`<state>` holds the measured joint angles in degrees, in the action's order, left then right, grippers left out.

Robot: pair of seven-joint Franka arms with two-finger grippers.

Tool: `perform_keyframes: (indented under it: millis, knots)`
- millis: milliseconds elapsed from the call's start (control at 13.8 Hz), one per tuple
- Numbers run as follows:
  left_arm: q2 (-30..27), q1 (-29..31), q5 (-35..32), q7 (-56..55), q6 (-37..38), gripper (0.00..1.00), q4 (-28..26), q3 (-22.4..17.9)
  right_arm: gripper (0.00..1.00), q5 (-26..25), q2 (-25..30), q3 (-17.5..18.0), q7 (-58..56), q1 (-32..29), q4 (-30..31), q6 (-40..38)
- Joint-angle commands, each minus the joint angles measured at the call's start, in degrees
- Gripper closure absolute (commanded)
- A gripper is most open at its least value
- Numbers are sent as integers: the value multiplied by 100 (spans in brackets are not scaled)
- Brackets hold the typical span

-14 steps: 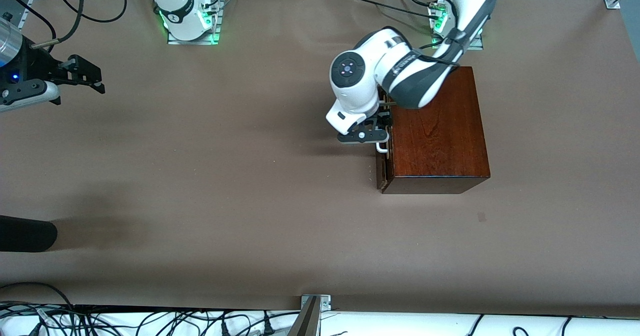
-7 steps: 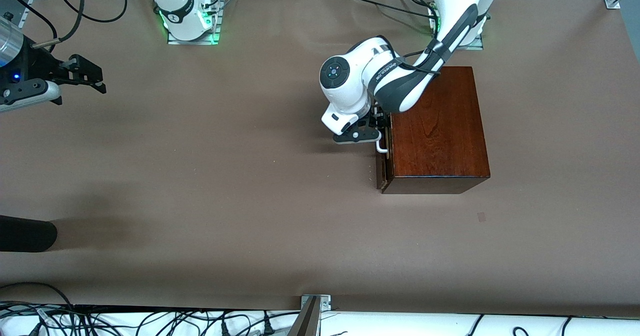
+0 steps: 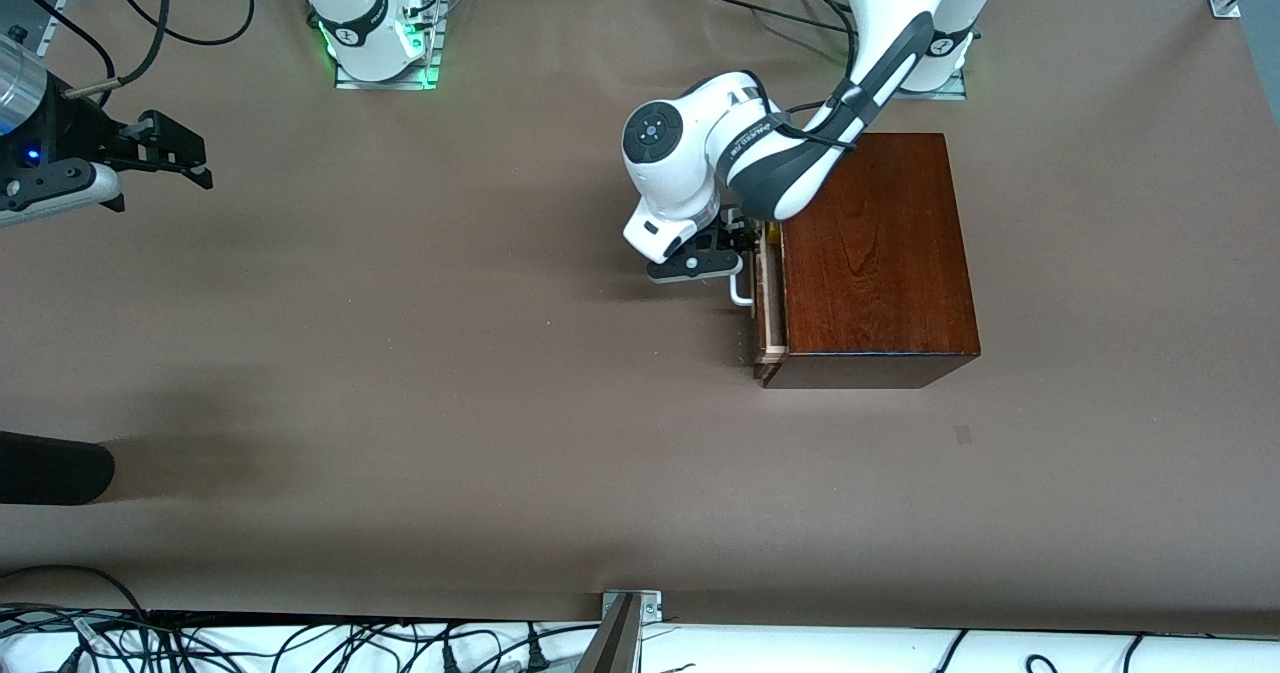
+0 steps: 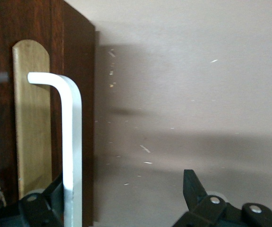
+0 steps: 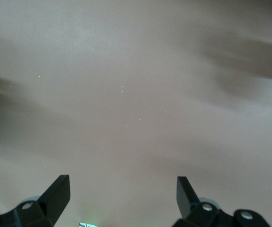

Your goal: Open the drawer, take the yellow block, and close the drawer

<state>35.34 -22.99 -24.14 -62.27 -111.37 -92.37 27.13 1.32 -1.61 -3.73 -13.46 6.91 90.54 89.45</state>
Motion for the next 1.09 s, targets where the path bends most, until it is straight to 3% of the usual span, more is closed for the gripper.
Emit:
perform_keyframes:
  millis: [0, 218, 653, 1015]
  knots:
    - [490, -389, 94, -127, -25, 0, 665, 11, 0, 96, -155, 22, -8, 47, -107, 64]
    - [702, -653, 111, -434, -25, 0, 1106, 2, 0, 88, -252, 13, -16, 38, -98, 29]
    - [729, -777, 129, -435, -174, 0, 1177, 2, 0, 61, -340, -5, -16, 3, -98, 12]
    - [256, -707, 286, -347, 193, 0, 1326, 20, 0, -18, -419, -22, -16, 21, -98, 90]
